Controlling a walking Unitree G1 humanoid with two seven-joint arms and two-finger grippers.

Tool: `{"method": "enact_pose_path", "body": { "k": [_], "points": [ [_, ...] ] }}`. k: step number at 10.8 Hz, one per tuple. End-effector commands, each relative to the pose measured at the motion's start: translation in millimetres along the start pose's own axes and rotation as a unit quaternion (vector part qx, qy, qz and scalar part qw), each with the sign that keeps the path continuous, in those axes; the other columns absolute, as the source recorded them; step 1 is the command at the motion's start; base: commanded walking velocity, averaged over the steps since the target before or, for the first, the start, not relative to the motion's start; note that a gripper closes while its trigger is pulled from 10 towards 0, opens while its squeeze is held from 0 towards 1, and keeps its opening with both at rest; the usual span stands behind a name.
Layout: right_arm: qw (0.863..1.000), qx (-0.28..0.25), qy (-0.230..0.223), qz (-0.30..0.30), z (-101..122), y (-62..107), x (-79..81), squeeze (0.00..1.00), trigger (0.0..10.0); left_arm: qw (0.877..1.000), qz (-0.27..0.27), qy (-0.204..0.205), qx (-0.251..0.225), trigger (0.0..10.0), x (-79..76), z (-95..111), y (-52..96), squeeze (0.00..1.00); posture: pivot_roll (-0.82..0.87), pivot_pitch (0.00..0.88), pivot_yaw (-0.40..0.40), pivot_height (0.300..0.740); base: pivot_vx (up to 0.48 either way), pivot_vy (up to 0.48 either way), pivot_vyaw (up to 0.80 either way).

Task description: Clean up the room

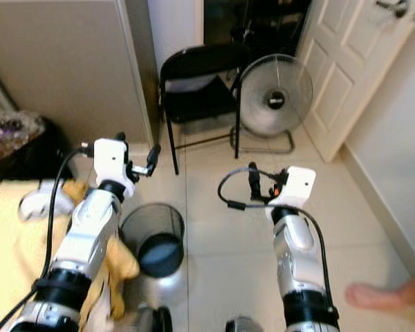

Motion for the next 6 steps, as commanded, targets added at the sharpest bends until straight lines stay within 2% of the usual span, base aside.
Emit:
{"method": "enact_pose_path", "body": {
  "k": [1, 6],
  "points": [
    [1.000, -0.003, -0.001, -0.004, 1.2, 0.1, -0.7, 0.00, 10.0, 1.000, 0.002, -0.007, -0.007, 10.0, 0.5, 5.8, -3.1, 0.00, -0.15, 0.000, 0.037, 0.740, -0.319, 0.000, 0.00],
    [1.000, -0.003, -0.002, 0.003, 0.1, -0.5, 2.7, 0.00, 10.0, 1.000, -0.004, -0.010, -0.015, 10.0, -3.3, 8.8, -3.7, 0.00, -0.15, 0.000, 0.039, 0.740, -0.322, 0.000, 0.00]
  ]
}}
Point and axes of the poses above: a point about 5 cm out from each wrist's last joint towards the gripper, its own y axis pointing back from the gripper into the wrist, its own z axis along the axis of the wrist's last joint, x = y × z, the point moved 5 cm from there along -y, pointing out of the wrist towards the gripper, and after that the axes turned 7 degrees about -y, right-handed, at the moved point
